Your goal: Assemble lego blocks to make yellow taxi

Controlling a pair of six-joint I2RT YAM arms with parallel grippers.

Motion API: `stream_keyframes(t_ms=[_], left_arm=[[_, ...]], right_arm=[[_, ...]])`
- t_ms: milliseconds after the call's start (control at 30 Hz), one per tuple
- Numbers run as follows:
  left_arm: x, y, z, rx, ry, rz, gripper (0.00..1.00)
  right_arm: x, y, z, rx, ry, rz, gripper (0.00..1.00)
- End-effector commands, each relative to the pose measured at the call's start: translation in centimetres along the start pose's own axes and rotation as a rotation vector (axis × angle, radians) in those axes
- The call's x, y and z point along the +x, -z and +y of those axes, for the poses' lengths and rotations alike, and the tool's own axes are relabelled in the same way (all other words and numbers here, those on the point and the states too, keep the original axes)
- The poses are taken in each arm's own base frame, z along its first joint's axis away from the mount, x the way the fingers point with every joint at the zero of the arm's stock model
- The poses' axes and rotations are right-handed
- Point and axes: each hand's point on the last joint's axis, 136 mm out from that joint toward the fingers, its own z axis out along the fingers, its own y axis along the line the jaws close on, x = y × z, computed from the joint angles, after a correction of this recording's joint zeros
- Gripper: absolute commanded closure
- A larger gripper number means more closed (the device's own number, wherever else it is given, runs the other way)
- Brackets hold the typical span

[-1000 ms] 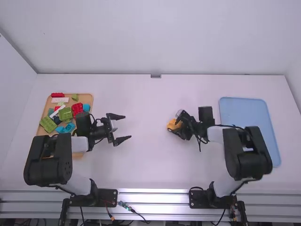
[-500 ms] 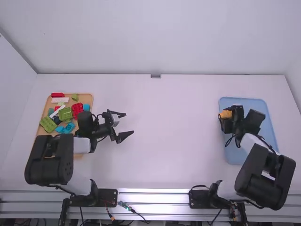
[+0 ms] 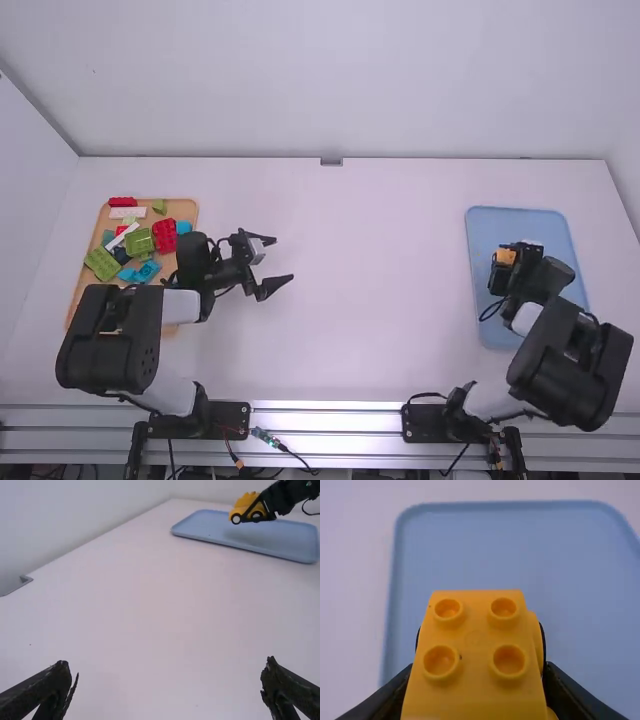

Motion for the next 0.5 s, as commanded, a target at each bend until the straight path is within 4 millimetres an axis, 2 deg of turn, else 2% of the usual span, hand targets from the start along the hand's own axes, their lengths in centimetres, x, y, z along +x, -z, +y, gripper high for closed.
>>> stream_keyframes(t_ms=[0, 200, 267, 300, 467], left_arm=[[-0.8, 0.1, 0.3, -0.003, -0.016, -0.013, 0.01], [-0.7, 0.1, 0.3, -0.001, -0.007, -0.009, 0.01], [-0.6, 0.1, 0.2, 0.0, -0.005, -0.007, 0.01], [-0.6, 0.1, 0.2, 0.0, -0.003, -0.006, 0.01], [-0.6, 0.1, 0.2, -0.001, 0.002, -0.006, 0.01]], right_arm=[[0.9, -1.3, -0.1, -0.013, -0.045, 0.037, 0.49], [1.3, -2.4, 0.2, -0.034, -0.053, 0.092, 0.43], [1.5, -2.5, 0.4, -0.042, -0.057, 0.123, 0.32], [1.5, -2.6, 0.5, -0.052, -0.064, 0.15, 0.01], [1.2, -2.1, 0.3, -0.056, -0.106, 0.213, 0.01]])
